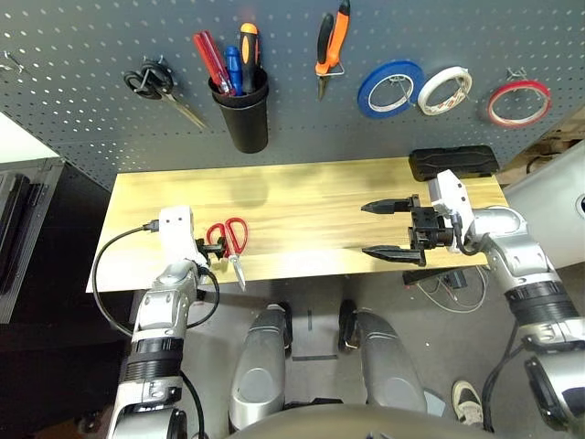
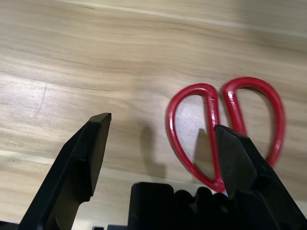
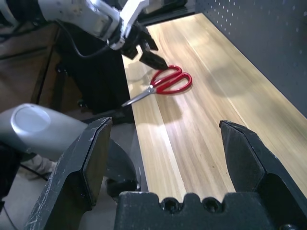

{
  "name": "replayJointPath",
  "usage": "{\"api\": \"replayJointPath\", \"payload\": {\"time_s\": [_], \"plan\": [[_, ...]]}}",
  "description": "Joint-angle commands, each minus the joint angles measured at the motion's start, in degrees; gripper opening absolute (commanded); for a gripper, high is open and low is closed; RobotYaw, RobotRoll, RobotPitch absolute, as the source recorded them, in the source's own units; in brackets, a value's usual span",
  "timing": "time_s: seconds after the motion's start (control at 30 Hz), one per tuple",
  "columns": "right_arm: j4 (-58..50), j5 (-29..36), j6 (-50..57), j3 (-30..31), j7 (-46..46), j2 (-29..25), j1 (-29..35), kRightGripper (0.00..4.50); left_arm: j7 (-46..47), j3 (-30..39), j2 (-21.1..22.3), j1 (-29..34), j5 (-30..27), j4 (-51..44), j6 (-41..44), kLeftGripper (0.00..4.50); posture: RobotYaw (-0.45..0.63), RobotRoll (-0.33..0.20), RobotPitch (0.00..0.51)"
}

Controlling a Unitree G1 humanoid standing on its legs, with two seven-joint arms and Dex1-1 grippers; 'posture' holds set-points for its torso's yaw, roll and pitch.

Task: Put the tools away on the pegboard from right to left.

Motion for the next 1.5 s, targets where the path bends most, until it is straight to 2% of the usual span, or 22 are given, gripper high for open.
{"api": "replayJointPath", "payload": {"time_s": [0.03,0.1,0.2,0.3,0.33,0.53,0.87,1.1,1.2,1.5], "plan": [[-1.8,1.0,1.0,0.4,-0.1,-0.4,1.4,4.50,1.9,0.6,-0.4,0.3,1.6,4.2,-1.5,4.46,0.00,0.000,0.296],[-2.3,1.2,1.3,0.4,-0.3,-0.4,1.5,4.50,2.0,0.5,-0.7,0.3,1.6,5.8,-2.6,4.46,0.00,0.000,0.296],[-3.0,1.6,2.0,0.3,-0.8,-0.4,1.5,4.50,1.5,-0.5,-1.3,1.0,2.0,7.8,-4.5,3.77,0.00,0.000,0.296],[-3.5,2.1,1.9,0.2,-0.5,-0.5,1.8,4.50,1.7,0.0,-2.0,1.3,1.7,8.0,-6.2,2.67,0.00,0.000,0.296],[-3.5,2.3,1.7,0.1,-0.2,-0.7,1.9,4.50,1.9,0.3,-2.3,1.5,1.5,7.3,-6.4,2.26,-0.01,0.000,0.281],[-1.5,3.3,0.6,-1.4,-0.3,-1.1,1.7,4.50,3.0,1.3,-3.2,4.4,1.3,-0.9,-5.6,0.02,0.01,0.000,0.249],[6.7,3.9,-2.6,-3.2,2.9,-2.1,-3.1,4.50,3.2,3.9,-4.0,6.4,-0.3,-15.3,0.4,0.02,0.06,0.000,0.190],[9.8,3.9,-3.7,-2.9,3.4,-1.4,-5.8,4.50,-0.6,1.0,-0.4,6.2,1.7,-10.2,-0.7,0.02,0.06,0.000,0.190],[8.8,4.3,-3.0,-3.0,3.4,-1.6,-5.3,4.50,-3.1,-0.2,1.9,5.0,2.1,-6.8,-1.3,0.60,0.05,0.000,0.197],[5.3,5.4,-0.7,-3.5,3.2,-2.9,-2.9,4.50,-6.6,-0.6,4.4,2.2,2.1,0.8,-3.5,4.02,0.02,0.000,0.223]]}}
